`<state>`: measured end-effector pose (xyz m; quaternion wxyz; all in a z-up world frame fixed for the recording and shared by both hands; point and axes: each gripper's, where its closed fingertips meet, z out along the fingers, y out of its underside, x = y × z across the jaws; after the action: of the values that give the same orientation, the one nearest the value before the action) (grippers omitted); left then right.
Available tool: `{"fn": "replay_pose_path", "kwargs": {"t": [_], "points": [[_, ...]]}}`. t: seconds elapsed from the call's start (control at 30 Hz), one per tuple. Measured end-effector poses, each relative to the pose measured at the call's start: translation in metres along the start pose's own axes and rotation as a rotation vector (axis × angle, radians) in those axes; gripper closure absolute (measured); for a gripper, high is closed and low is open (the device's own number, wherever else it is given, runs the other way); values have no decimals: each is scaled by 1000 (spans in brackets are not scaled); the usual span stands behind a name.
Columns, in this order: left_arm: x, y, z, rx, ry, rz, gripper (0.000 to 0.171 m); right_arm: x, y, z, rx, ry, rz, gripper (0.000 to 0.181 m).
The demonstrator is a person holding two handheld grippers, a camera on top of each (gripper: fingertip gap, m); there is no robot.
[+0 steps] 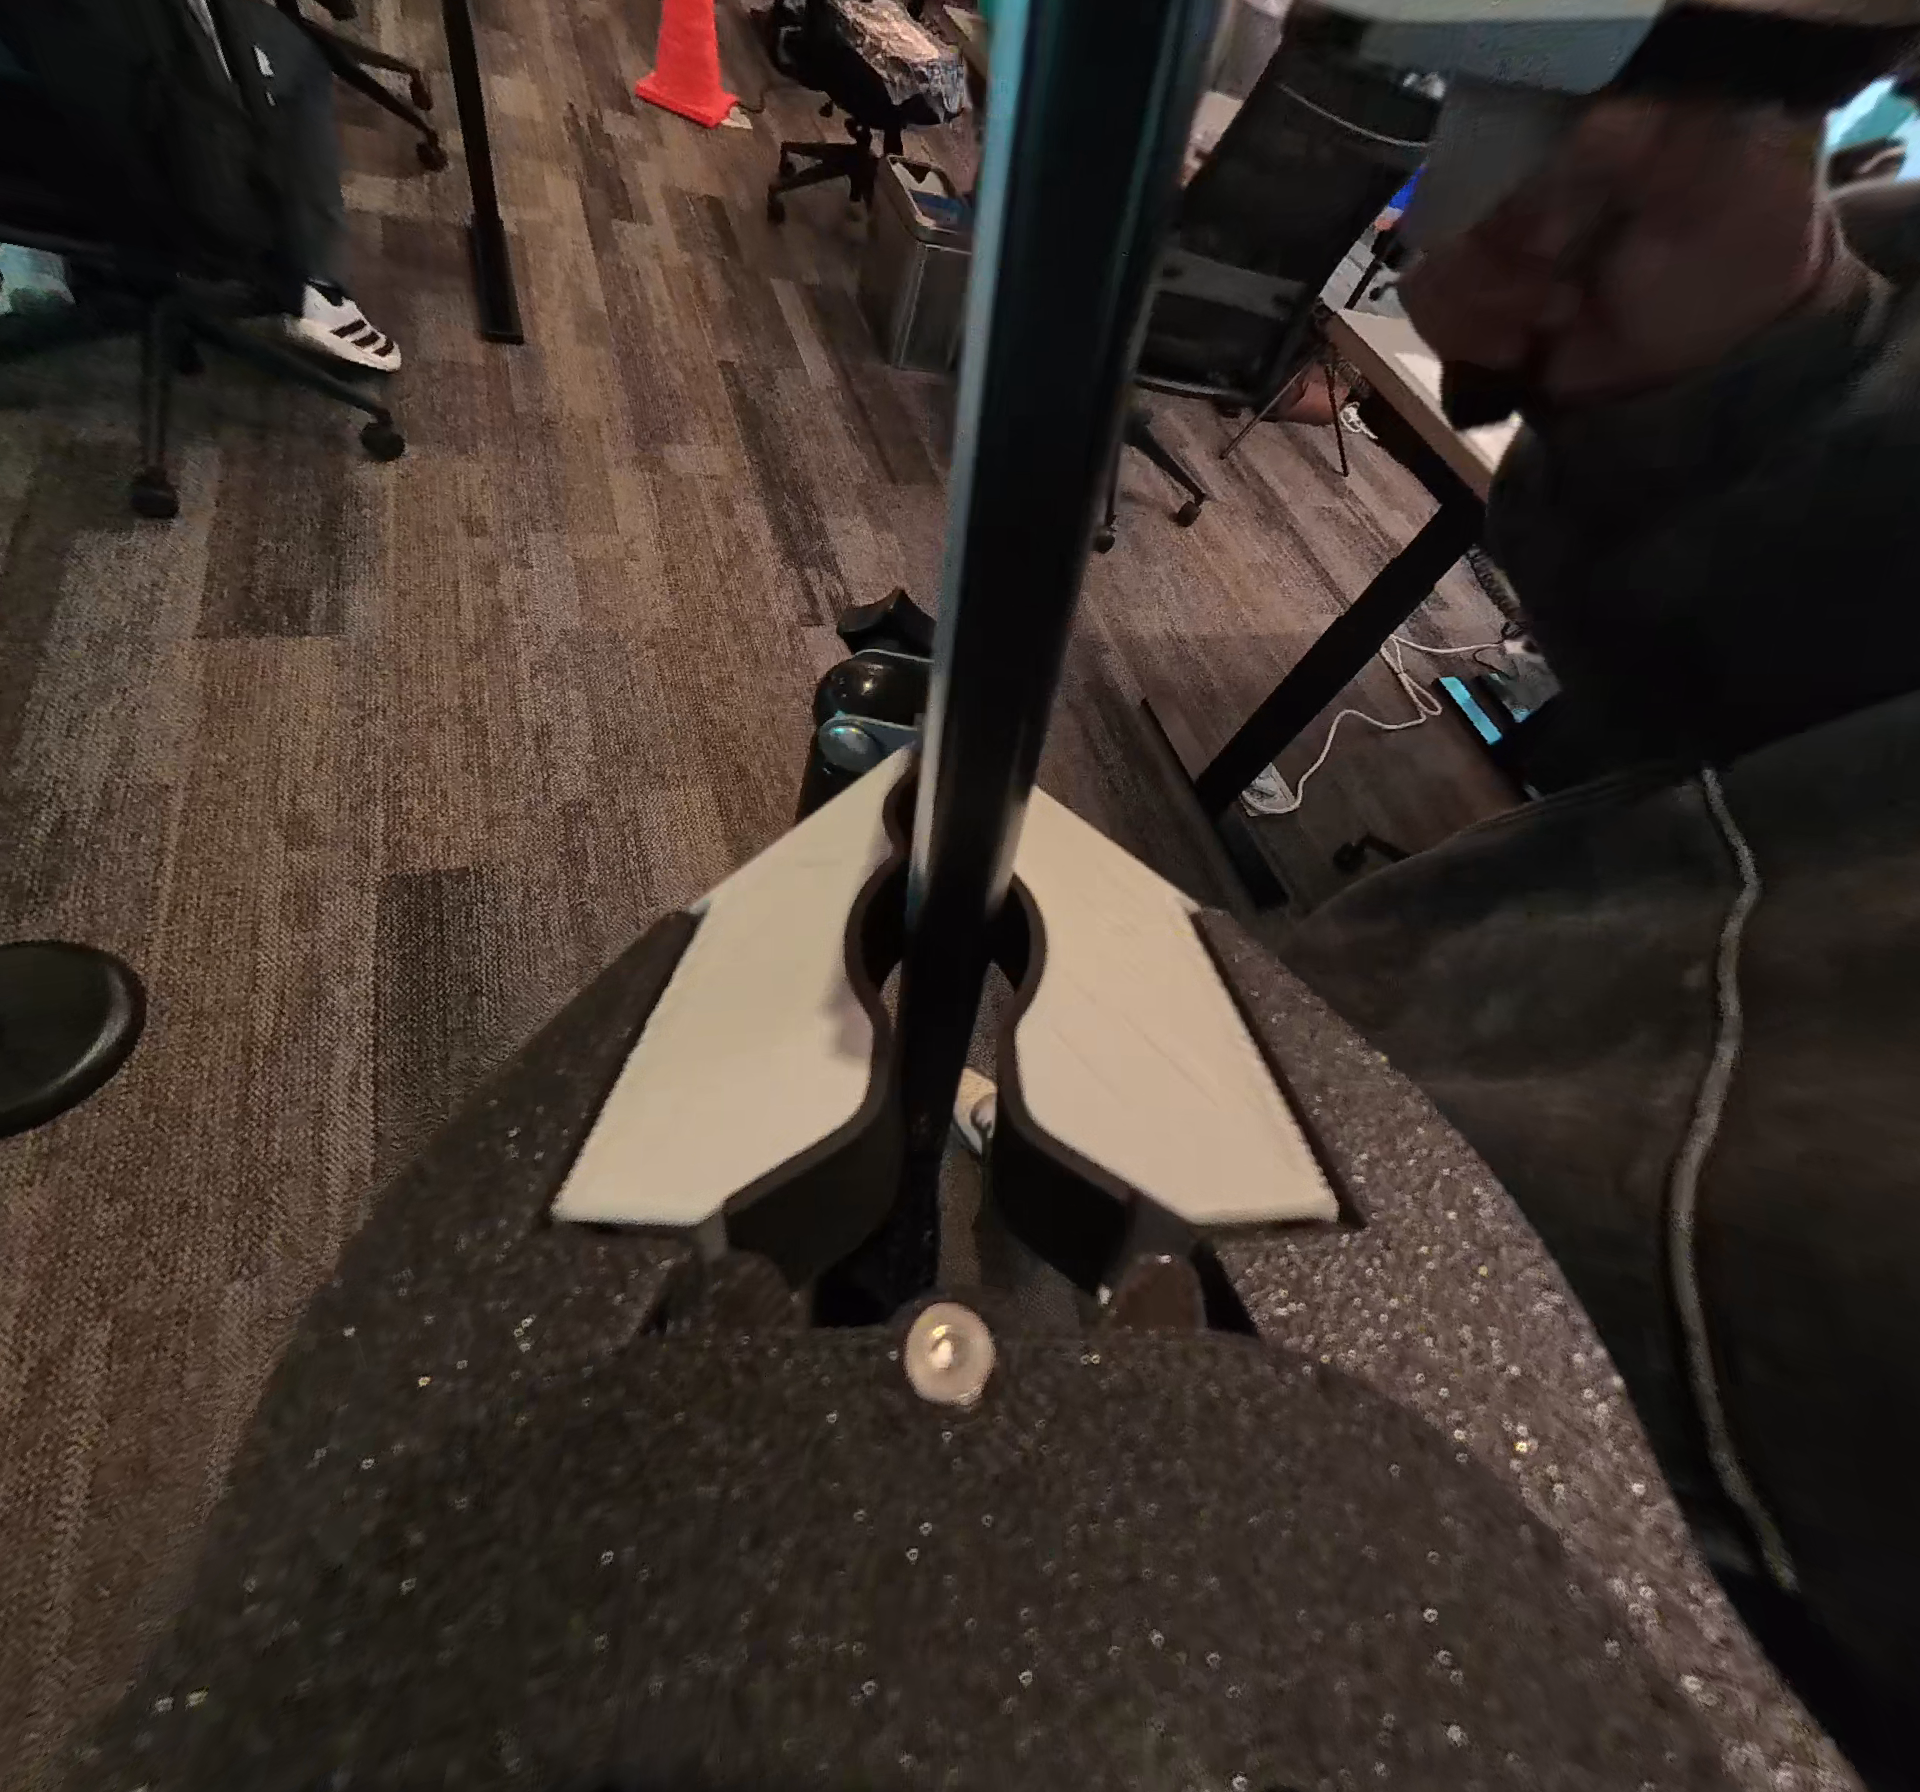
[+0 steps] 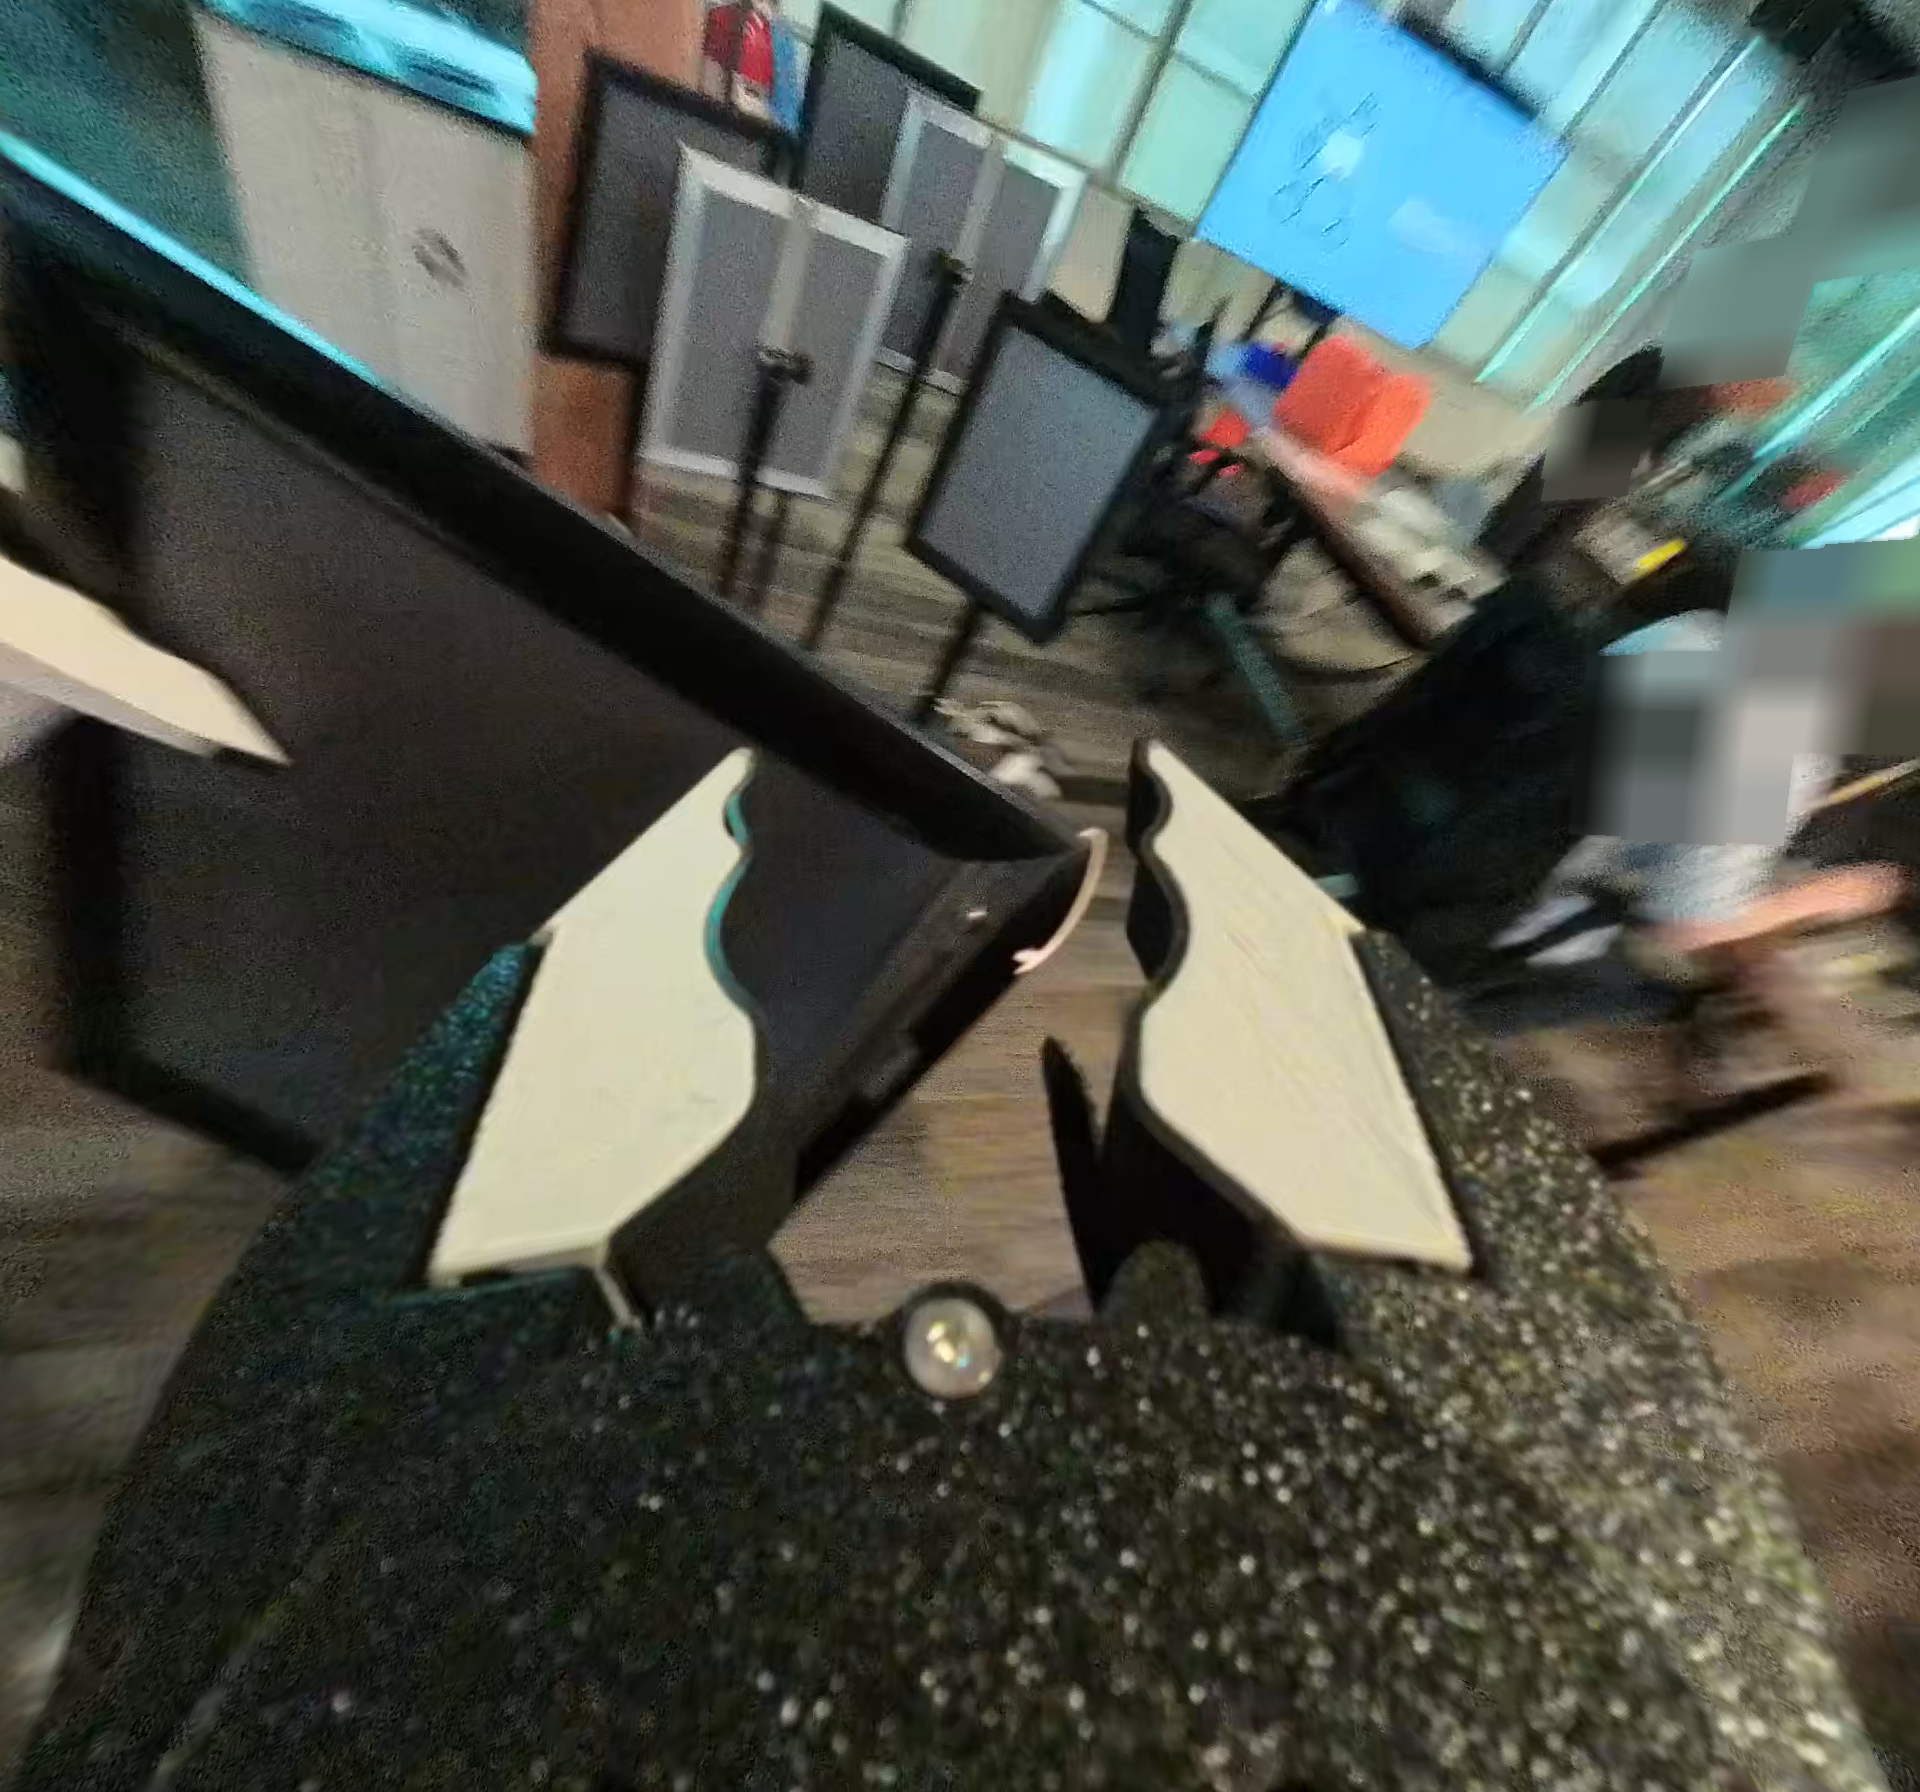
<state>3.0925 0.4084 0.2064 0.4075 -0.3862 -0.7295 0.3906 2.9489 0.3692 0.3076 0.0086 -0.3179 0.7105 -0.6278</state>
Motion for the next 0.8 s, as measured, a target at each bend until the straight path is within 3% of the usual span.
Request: {"fn": "replay_pose_path", "kwargs": {"t": [0.13,0.23,0.37,0.43,0.5,0.63,0.8], "points": [[3,-1,-1,30,25,-59,167,17,10,15,-3,195,-579,123],[4,0,-2,27,35,-63,167,12,18,23,-7,197,-790,136],[6,2,-2,11,48,-32,168,9,14,29,2,175,-921,138],[6,1,-2,6,62,-11,168,3,22,35,-31,110,-996,155],[3,-1,-2,-2,64,20,168,4,20,40,-34,106,-1101,156],[-2,-4,-1,3,77,16,169,6,18,45,-84,3,-1163,158],[-5,-5,0,29,61,5,168,4,17,39,-14,-77,-1194,158]]}}
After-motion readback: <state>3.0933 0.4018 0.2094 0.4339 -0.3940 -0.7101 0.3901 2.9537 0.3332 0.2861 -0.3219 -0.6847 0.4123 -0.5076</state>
